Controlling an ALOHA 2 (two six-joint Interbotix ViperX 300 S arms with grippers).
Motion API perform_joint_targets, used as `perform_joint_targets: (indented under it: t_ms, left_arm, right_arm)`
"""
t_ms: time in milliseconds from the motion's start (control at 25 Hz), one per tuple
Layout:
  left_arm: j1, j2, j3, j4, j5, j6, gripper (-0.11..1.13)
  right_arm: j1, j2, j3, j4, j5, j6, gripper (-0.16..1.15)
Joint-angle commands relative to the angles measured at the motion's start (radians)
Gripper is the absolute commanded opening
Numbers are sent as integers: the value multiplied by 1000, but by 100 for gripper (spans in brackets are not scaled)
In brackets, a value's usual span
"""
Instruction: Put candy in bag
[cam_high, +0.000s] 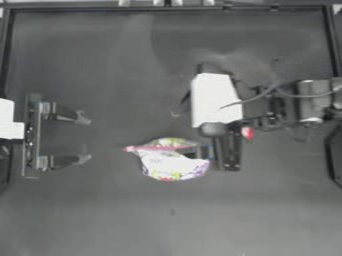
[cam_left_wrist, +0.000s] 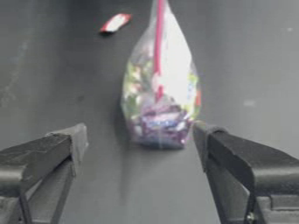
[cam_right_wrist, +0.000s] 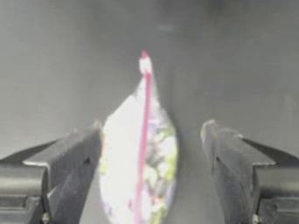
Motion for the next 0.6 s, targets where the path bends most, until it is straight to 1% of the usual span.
perform_joint_targets:
  t_ms: [40,280,600]
  left_arm:
    - [5,5,-9,-2,-5,-2,101]
    - [6,8,-3,-5,-5,-5,101]
    - [15,46,-8,-5,-11,-5,101]
  right_arm:
    - [14,48,-103,-18,49,-2,96]
    - [34,146,-199,-12,114,-2,96]
    - [48,232,-264,0,140,-2,96]
